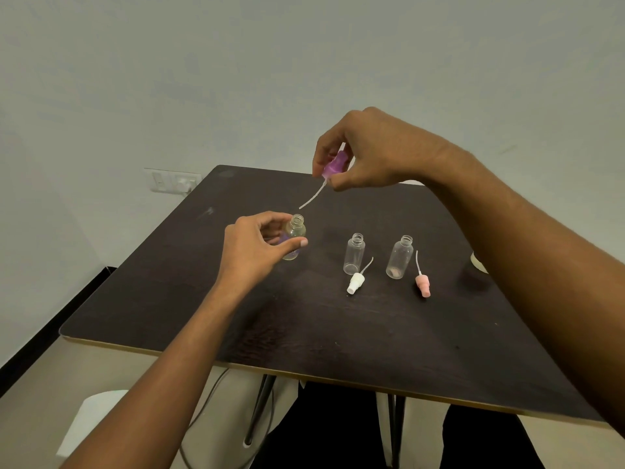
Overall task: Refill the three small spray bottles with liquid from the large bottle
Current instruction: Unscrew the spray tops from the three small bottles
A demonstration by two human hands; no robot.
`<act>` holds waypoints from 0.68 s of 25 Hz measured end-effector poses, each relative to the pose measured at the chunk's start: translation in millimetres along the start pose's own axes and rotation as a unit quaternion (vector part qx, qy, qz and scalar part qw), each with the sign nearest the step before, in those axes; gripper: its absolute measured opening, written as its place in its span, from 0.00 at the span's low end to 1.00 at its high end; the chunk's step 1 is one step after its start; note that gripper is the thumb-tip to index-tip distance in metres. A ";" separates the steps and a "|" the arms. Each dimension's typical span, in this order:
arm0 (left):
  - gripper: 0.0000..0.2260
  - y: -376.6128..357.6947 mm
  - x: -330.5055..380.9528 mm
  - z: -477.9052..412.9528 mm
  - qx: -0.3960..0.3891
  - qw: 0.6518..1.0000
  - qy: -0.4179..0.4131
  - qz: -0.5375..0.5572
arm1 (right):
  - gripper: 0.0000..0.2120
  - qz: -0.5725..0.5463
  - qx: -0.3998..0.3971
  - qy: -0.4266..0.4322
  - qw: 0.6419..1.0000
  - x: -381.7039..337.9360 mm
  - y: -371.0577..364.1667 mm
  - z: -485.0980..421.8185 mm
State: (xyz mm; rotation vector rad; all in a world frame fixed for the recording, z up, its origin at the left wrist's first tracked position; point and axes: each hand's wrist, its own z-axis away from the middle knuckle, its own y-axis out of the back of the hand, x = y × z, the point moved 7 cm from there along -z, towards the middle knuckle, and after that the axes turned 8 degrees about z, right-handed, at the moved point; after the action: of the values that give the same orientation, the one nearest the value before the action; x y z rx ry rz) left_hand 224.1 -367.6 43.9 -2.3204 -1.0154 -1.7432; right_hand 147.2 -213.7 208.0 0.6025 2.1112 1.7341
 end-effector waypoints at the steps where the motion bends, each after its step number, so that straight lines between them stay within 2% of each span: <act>1: 0.22 1.5 -3.3 0.6 0.002 1.000 0.002 -0.004 | 0.09 -0.004 0.002 -0.010 1.000 2.5 -2.7 2.5; 12: 0.22 10.6 -30.7 0.4 0.022 0.999 0.043 -0.019 | 0.03 -0.061 0.011 -0.171 0.983 9.6 -99.6 30.0; 17: 0.23 2.9 -36.9 -0.9 0.008 0.998 0.053 -0.023 | 0.07 -0.085 0.024 -0.221 0.971 -1.8 -147.1 33.4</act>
State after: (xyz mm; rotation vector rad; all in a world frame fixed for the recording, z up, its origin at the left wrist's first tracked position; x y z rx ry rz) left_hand 219.8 -387.3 12.9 -2.1861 -1.0685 -1.8447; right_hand 150.3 -210.9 57.2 0.7217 1.8334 1.3132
